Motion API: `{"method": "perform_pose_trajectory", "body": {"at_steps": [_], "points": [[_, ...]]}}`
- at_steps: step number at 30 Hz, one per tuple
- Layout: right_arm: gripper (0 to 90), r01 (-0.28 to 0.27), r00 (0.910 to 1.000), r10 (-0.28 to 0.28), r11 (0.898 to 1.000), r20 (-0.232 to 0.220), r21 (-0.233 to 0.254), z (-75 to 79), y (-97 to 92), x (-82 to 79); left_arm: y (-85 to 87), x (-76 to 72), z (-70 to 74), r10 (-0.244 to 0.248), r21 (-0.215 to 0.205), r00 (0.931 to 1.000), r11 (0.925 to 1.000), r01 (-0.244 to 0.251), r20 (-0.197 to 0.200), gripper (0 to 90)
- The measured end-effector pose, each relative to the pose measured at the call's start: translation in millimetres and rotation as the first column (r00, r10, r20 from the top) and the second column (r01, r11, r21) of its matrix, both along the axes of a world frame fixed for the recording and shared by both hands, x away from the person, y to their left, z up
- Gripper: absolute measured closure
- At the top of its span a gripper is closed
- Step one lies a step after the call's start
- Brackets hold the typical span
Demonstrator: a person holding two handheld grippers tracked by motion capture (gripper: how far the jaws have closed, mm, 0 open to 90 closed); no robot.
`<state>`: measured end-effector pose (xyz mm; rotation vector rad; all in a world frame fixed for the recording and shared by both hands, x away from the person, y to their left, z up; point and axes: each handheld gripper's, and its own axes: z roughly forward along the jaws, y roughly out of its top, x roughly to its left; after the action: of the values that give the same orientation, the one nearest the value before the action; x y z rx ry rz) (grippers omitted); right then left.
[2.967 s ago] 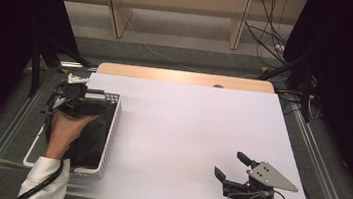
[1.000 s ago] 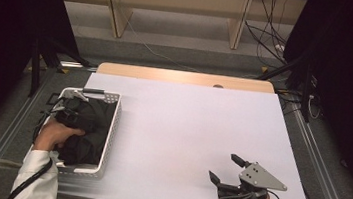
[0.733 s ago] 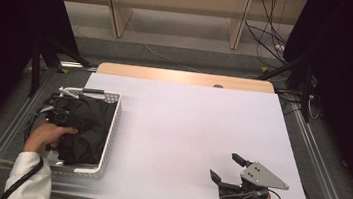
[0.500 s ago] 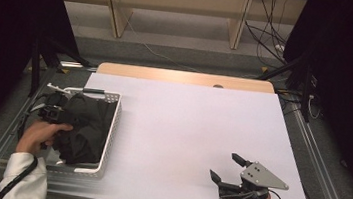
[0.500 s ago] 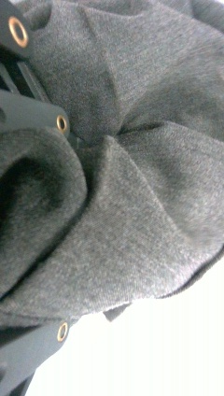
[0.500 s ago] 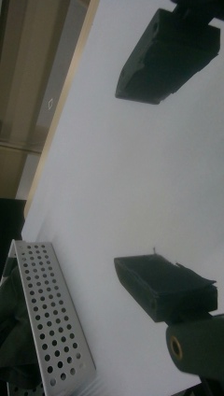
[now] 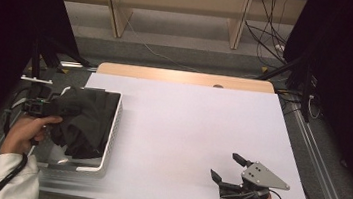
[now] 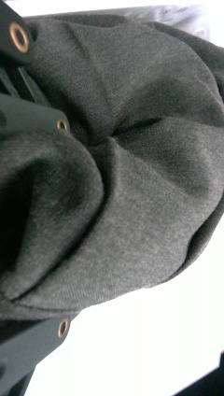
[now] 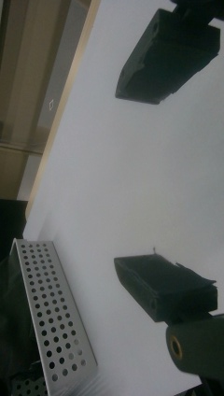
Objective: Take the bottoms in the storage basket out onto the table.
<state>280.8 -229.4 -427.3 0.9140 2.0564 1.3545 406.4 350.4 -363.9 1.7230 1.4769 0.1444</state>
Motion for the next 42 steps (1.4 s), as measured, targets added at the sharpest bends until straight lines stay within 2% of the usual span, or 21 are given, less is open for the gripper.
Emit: {"method": "perform_pose_trajectory", "body": {"at_steps": [3,6,9,11,17,23,26,28,32,35,38,42], "points": [[16.8,-0.001,1.0000,0.001,1.000,0.001,0.000,0.0,0.1,0.0,4.6,-6.1,11.0,0.003,-0.050,0.9988,0.9988,-0.001,0.048,51.5],[16.9,0.000,1.0000,0.000,1.000,0.001,-0.001,0.0,0.0,0.0,6.6,-10.5,20.1,0.015,-0.103,0.9945,0.9946,-0.004,0.104,51.5],[16.9,-0.001,1.0000,0.001,1.000,0.002,-0.004,0.0,-0.3,0.1,8.3,-12.7,24.7,0.013,-0.164,0.9877,0.9863,0.013,0.156,51.3],[16.9,0.000,1.0000,0.000,1.000,0.003,-0.003,0.1,-0.5,0.0,9.3,-13.5,26.4,0.017,-0.200,0.9845,0.9797,0.018,0.174,51.3],[16.9,-0.001,1.0000,0.001,1.000,0.003,-0.003,0.1,-0.6,0.2,7.2,-16.5,34.8,0.049,-0.267,0.9717,0.9636,0.015,0.231,51.4],[16.9,0.002,1.0000,-0.002,1.000,0.003,0.000,0.1,-0.9,0.1,3.0,-19.4,44.2,0.071,-0.366,0.9564,0.9299,0.040,0.283,51.4],[16.9,-0.002,1.0000,0.002,1.000,0.003,0.000,0.0,-0.7,0.1,0.2,-21.3,49.4,0.092,-0.417,0.9492,0.9080,0.044,0.301,51.4],[16.9,-0.003,1.0000,0.003,1.000,0.004,-0.002,0.0,-0.6,0.1,-1.5,-23.8,54.2,0.090,-0.426,0.9438,0.9029,0.058,0.318,51.5],[16.9,0.001,1.0000,-0.001,1.000,0.004,0.000,0.0,-0.8,0.1,-8.1,-29.4,64.4,0.081,-0.454,0.9318,0.8858,0.096,0.354,51.4],[16.9,-0.002,1.0000,0.002,1.000,0.005,-0.003,0.0,-0.7,0.0,-16.5,-33.7,72.7,0.072,-0.457,0.9228,0.8814,0.119,0.379,51.4],[16.9,-0.002,1.0000,0.002,1.000,0.004,-0.003,-0.1,-0.9,0.1,-25.5,-38.8,82.0,0.057,-0.449,0.9113,0.8817,0.146,0.408,51.4],[16.9,-0.002,1.0000,0.002,1.000,0.007,-0.001,-0.5,-1.1,0.8,-39.7,-42.1,90.1,0.049,-0.464,0.9006,0.8682,0.176,0.432,51.4]]}}
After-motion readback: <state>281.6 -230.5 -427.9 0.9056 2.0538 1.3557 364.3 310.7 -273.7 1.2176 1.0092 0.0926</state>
